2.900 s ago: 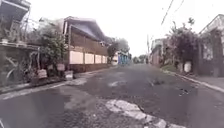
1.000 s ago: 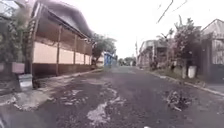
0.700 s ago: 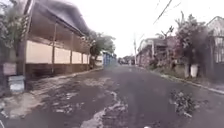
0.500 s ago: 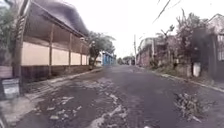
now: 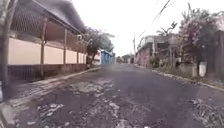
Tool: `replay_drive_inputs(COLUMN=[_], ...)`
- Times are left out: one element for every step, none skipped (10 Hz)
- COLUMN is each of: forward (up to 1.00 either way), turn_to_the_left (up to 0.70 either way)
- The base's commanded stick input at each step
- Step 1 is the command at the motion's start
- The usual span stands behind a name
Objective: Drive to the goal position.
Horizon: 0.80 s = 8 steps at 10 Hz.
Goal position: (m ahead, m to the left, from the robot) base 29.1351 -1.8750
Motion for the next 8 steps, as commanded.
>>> replay_drive_inputs(forward=[0.85, 0.85, 0.85, 0.85, 0.85, 0.85, 0.85, 0.85], turn_to_the_left=[0.00, 0.00, -0.01, -0.34, -0.24, 0.00, 0.00, 0.00])
